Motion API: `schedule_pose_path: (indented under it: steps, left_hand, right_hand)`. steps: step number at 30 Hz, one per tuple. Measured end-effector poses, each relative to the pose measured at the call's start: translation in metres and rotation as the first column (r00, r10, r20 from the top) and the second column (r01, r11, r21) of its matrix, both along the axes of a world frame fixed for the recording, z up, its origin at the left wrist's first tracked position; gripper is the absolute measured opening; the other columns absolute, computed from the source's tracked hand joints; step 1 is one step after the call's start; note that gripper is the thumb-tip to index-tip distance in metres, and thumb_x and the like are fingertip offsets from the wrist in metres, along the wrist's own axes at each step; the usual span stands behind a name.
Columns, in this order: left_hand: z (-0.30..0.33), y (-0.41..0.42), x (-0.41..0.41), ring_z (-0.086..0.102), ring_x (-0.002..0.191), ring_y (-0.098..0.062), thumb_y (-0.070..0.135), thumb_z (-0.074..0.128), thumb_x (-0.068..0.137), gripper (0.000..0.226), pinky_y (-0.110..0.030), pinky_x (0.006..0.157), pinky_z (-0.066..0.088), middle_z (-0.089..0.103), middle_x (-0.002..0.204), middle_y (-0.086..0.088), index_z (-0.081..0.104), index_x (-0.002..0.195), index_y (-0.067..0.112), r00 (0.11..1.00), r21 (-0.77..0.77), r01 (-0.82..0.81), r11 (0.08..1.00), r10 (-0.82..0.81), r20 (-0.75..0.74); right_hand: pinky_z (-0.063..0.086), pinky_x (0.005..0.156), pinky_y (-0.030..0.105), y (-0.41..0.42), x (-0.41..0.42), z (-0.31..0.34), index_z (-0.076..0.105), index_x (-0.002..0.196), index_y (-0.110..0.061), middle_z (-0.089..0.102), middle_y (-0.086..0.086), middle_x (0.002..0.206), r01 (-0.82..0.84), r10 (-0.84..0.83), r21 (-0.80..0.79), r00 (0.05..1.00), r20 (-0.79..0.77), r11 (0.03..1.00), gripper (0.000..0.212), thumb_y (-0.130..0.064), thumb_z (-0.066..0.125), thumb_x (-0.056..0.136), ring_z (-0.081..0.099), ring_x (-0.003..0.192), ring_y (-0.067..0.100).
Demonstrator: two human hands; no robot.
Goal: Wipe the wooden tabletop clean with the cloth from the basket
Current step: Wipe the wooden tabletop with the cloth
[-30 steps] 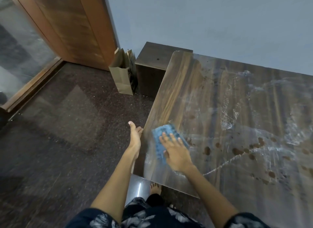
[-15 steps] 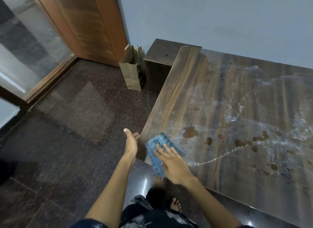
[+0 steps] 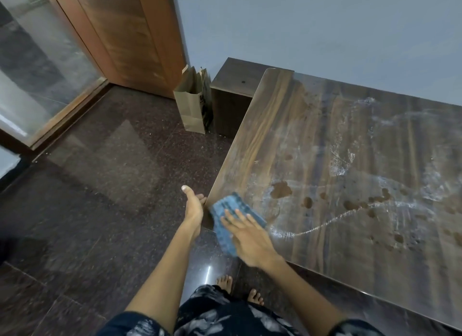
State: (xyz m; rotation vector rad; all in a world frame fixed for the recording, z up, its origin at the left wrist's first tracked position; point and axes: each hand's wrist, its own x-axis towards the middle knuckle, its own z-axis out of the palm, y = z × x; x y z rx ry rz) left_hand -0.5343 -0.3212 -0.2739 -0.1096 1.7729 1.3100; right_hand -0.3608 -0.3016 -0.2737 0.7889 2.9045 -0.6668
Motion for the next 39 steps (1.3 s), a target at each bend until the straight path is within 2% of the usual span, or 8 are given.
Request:
schedule_pose_path:
  steps: [2,6,15,20,25,29,33,39]
  left_hand:
    - [0.0,-0.001,-0.007,0.042,0.128,-0.028,0.066,-0.002,0.086,0.093,-0.037,0.107,0.027,0.046,0.137,-0.018,0.045,0.13,-0.001,1.0,0.009,0.026,1.0,-0.026,0.014]
    - [0.004,0.0,-0.014,0.041,0.128,-0.029,0.067,-0.003,0.085,0.095,-0.035,0.102,0.03,0.045,0.138,-0.018,0.044,0.13,-0.001,0.995,0.0,0.088,0.996,-0.088,0.035]
    - [0.011,0.01,-0.023,0.045,0.123,-0.03,0.071,-0.002,0.083,0.097,-0.038,0.101,0.033,0.048,0.135,-0.018,0.05,0.124,0.0,0.982,-0.002,0.162,0.987,-0.161,0.102]
    - [0.017,0.021,-0.023,0.052,0.105,-0.028,0.066,-0.005,0.086,0.091,-0.036,0.093,0.032,0.053,0.12,-0.013,0.06,0.1,0.004,0.955,0.013,0.293,0.956,-0.293,0.043]
    - [0.015,0.018,-0.025,0.041,0.127,-0.029,0.066,-0.005,0.086,0.095,-0.036,0.102,0.03,0.044,0.139,-0.017,0.043,0.131,-0.002,0.954,0.016,0.295,0.955,-0.296,0.057]
    - [0.009,0.019,-0.033,0.049,0.117,-0.033,0.073,-0.003,0.081,0.095,-0.045,0.106,0.032,0.053,0.13,-0.017,0.06,0.106,0.006,0.954,-0.035,0.299,0.953,-0.298,0.03]
    - [0.006,0.022,-0.033,0.041,0.127,-0.03,0.067,-0.005,0.085,0.095,-0.045,0.11,0.022,0.05,0.134,-0.015,0.056,0.12,0.004,0.94,-0.062,0.34,0.938,-0.341,0.006]
    - [0.014,0.041,0.007,0.021,0.139,-0.027,0.055,0.005,0.094,0.069,-0.043,0.113,0.015,0.024,0.152,-0.008,0.029,0.143,0.012,0.854,-0.163,0.432,0.887,-0.46,-0.242]
  right_hand:
    - [-0.008,0.118,0.037,0.021,0.021,-0.003,0.005,0.148,-0.032,-0.008,-0.016,0.15,0.119,-0.119,0.025,0.993,0.013,0.993,0.049,-0.032,0.009,0.099,-0.012,0.143,0.012]
    - [-0.002,0.116,0.037,0.068,-0.013,-0.004,0.013,0.15,-0.023,0.002,-0.006,0.158,0.351,-0.352,0.034,0.93,0.102,0.936,0.049,-0.03,0.022,0.102,-0.003,0.145,0.022]
    - [-0.011,0.113,0.027,-0.015,-0.028,-0.004,0.024,0.148,-0.025,0.012,-0.009,0.156,0.085,-0.086,-0.08,0.996,-0.015,0.993,0.047,-0.025,0.03,0.102,-0.001,0.145,0.014]
    - [0.004,0.119,0.036,0.004,0.03,-0.001,0.037,0.141,-0.033,0.012,-0.021,0.148,0.304,-0.308,-0.126,0.951,-0.014,0.944,0.042,-0.03,0.04,0.099,0.003,0.143,0.01]
    - [0.014,0.117,0.043,0.017,-0.043,-0.001,0.066,0.116,-0.024,0.034,-0.008,0.149,0.545,-0.554,-0.174,0.832,-0.003,0.82,0.028,-0.034,0.053,0.093,0.017,0.143,0.023]
    - [0.015,0.116,0.033,-0.018,-0.082,-0.009,0.069,0.11,-0.013,0.044,0.001,0.144,0.32,-0.367,-0.306,0.923,-0.112,0.897,0.024,-0.02,0.058,0.091,0.023,0.141,0.021]
    - [0.006,0.113,0.017,-0.017,-0.037,-0.014,0.07,0.107,-0.006,0.054,-0.002,0.134,0.197,-0.274,-0.403,0.951,-0.142,0.894,0.021,-0.01,0.062,0.088,0.028,0.138,0.011]
    - [0.015,0.116,0.027,0.031,0.046,-0.011,0.074,0.096,-0.007,0.059,0.003,0.127,0.512,-0.636,-0.473,0.757,-0.147,0.717,0.015,-0.003,0.067,0.084,0.037,0.134,0.015]
